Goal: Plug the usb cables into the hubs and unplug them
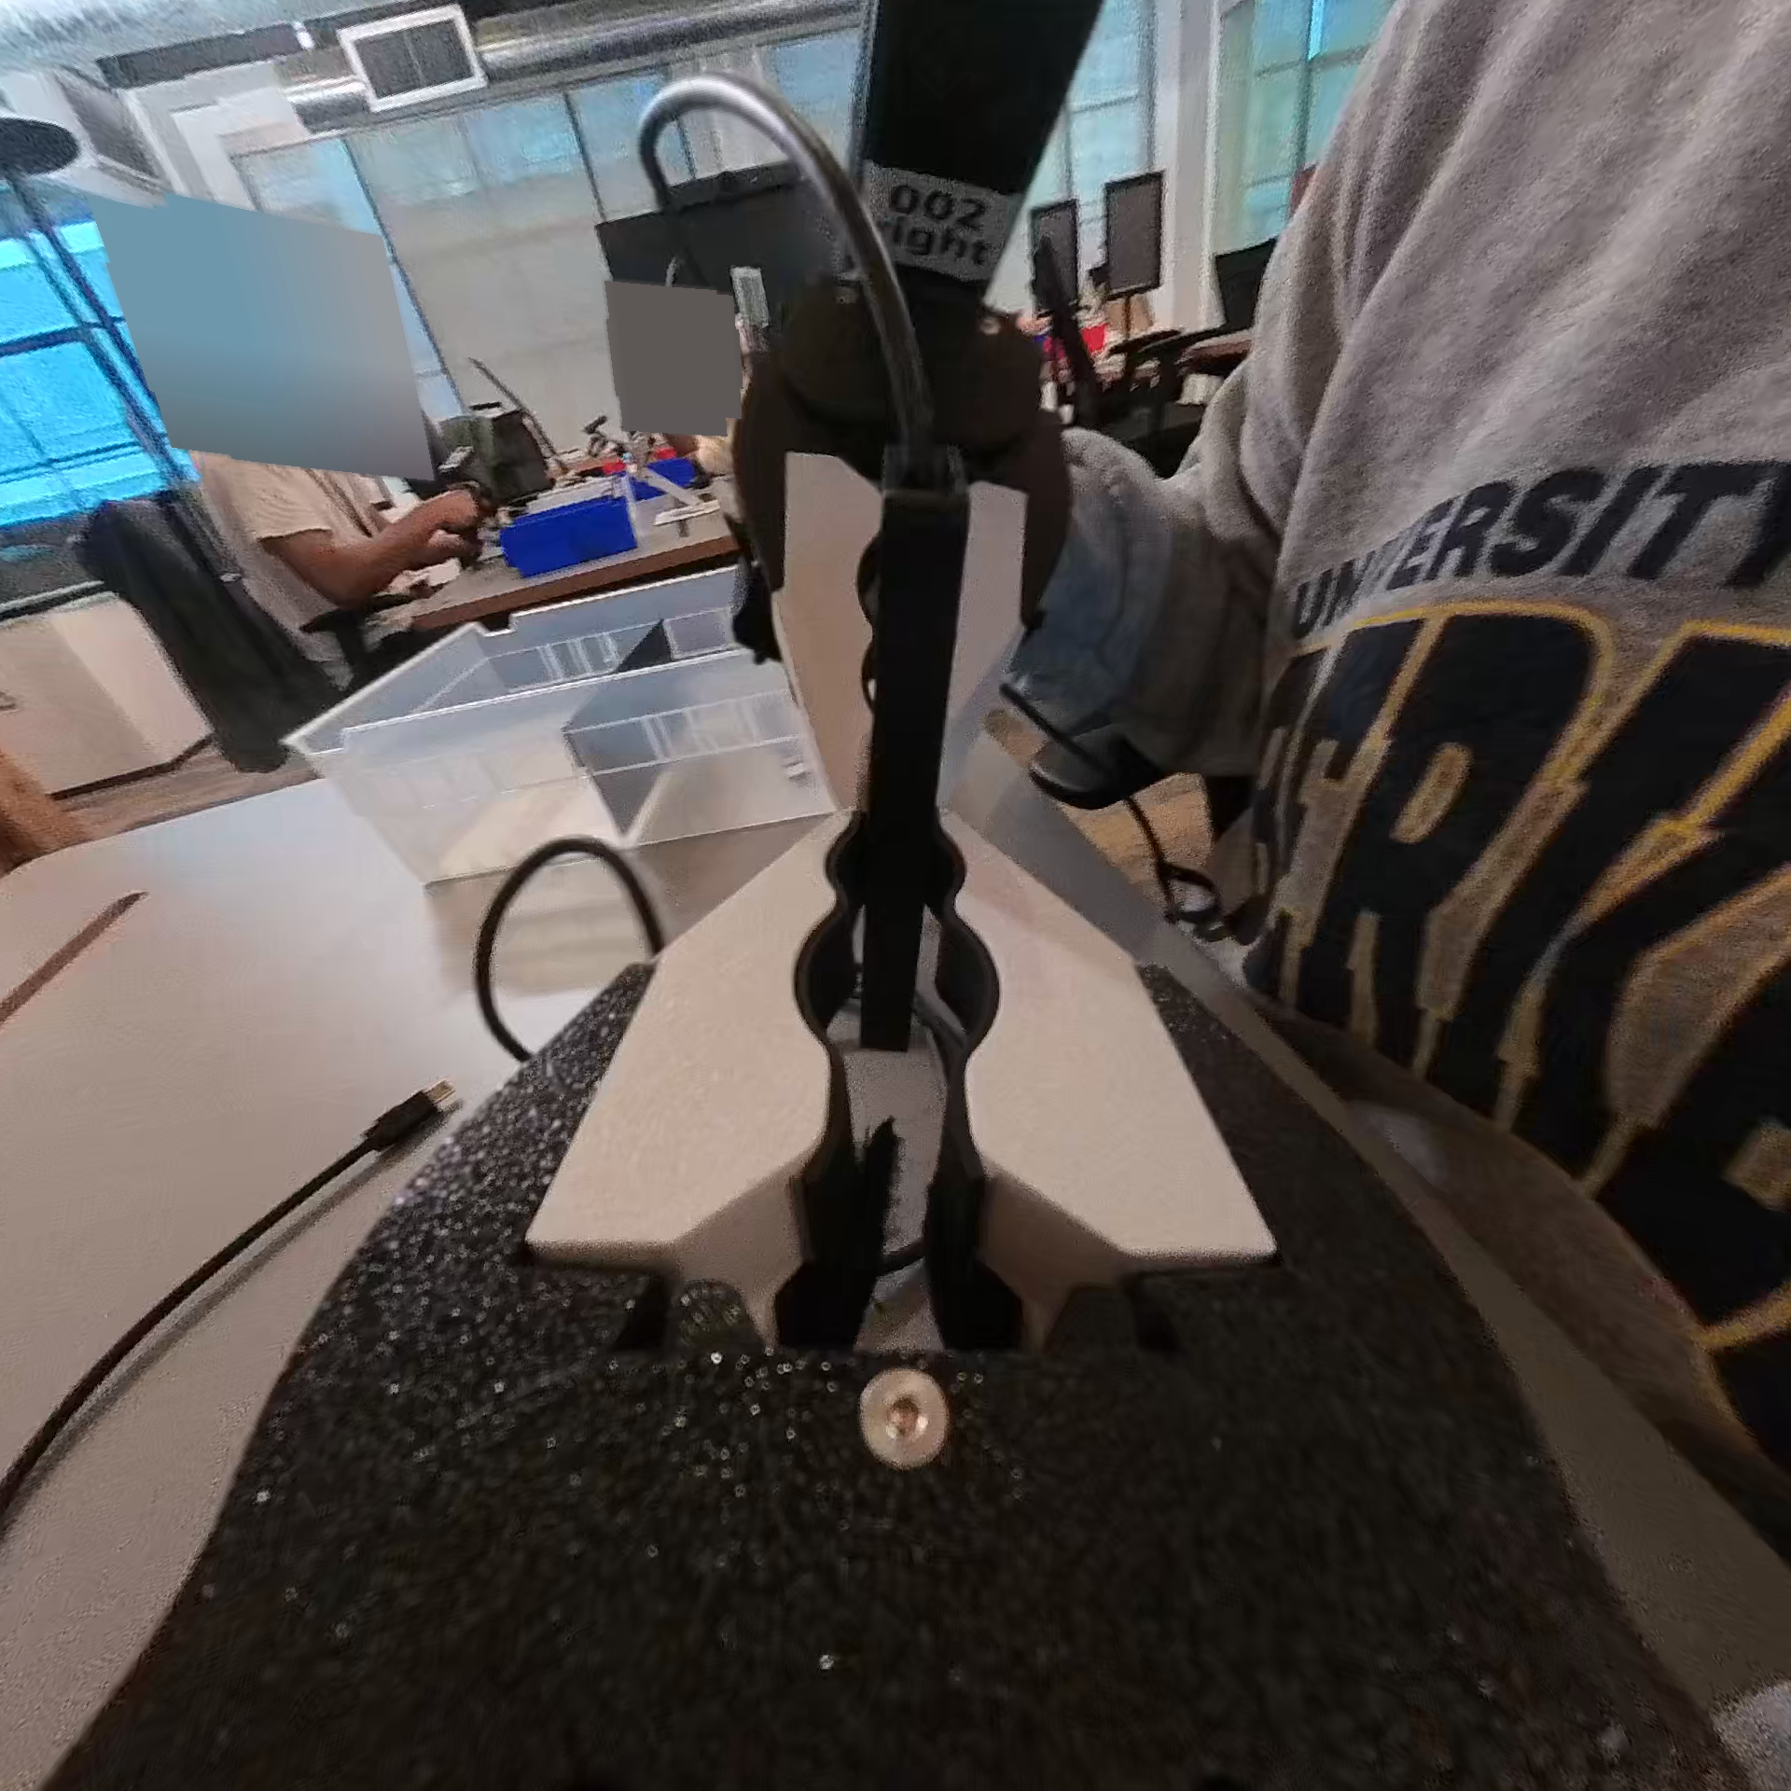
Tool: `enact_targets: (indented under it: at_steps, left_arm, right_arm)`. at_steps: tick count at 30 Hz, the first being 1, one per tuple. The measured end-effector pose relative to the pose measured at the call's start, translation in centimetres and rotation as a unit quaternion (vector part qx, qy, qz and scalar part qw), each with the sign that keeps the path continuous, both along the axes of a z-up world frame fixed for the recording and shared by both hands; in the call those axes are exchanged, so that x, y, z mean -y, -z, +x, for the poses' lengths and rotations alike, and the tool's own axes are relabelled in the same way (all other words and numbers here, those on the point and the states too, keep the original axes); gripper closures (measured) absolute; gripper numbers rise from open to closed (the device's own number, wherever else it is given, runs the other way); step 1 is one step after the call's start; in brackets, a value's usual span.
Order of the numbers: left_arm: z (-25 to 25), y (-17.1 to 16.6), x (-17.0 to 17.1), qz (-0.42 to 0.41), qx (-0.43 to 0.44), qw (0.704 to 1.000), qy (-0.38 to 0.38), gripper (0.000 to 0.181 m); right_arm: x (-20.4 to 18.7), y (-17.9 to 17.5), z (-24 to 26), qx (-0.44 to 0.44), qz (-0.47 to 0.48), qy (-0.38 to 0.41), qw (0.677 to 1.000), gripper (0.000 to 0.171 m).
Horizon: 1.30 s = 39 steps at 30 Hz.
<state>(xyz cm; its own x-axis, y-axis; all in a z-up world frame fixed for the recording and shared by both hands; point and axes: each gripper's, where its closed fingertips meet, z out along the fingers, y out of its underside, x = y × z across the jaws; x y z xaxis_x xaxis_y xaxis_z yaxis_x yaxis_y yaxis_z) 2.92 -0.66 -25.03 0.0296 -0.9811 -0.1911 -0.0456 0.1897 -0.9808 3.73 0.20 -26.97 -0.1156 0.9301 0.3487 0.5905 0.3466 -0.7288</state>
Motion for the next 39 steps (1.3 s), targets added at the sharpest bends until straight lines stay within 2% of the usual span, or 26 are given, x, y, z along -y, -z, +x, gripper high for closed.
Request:
enact_targets:
  at_steps: [2, 4, 7, 9, 15, 20, 22, 25, 28, 39]
  left_arm:
    - [0.2, 0.0, 0.5, -0.015, 0.001, 1.000, 0.017, 0.172]
    - [0.3, -0.1, 0.1, -0.017, 0.004, 1.000, 0.006, 0.172]
    - [0.3, -0.2, -1.4, 0.011, 0.002, 0.999, -0.048, 0.172]
    - [0.3, 0.2, -1.3, 0.024, -0.011, 0.998, -0.052, 0.172]
    - [0.9, 0.9, 0.3, -0.010, -0.034, 0.999, 0.006, 0.172]
    - [0.4, 1.5, -0.3, -0.026, -0.047, 0.999, -0.008, 0.173]
    - [0.1, 1.2, -0.7, -0.027, -0.039, 0.999, -0.018, 0.172]
    - [0.3, 1.3, -0.8, -0.026, -0.039, 0.999, -0.022, 0.172]
    - [0.6, 1.6, -0.8, -0.028, -0.047, 0.998, -0.021, 0.173]
    - [0.8, 1.0, -1.8, -0.031, -0.013, 0.998, -0.047, 0.171]
  right_arm:
    - [0.8, -0.4, 0.3, -0.004, -0.028, -0.028, 0.999, 0.165]
    - [0.5, -0.9, 0.7, -0.011, -0.038, -0.023, 0.999, 0.165]
    - [-1.0, -1.5, 0.9, -0.017, 0.020, 0.033, 0.999, 0.165]
    - [-1.0, -1.3, 1.1, -0.005, 0.060, 0.045, 0.997, 0.165]
    - [0.8, -0.8, 1.9, -0.019, -0.047, -0.017, 0.999, 0.165]
    - [0.2, 0.1, 1.3, -0.016, -0.086, 0.003, 0.996, 0.165]
    - [0.2, 0.0, 0.9, -0.034, -0.098, 0.004, 0.995, 0.150]
    - [0.2, 0.0, 0.2, -0.051, -0.094, 0.010, 0.994, 0.144]
    - [-0.2, -0.4, -0.1, -0.072, -0.078, 0.015, 0.994, 0.163]
    - [-1.1, -0.6, -0.2, -0.071, -0.047, 0.036, 0.996, 0.164]
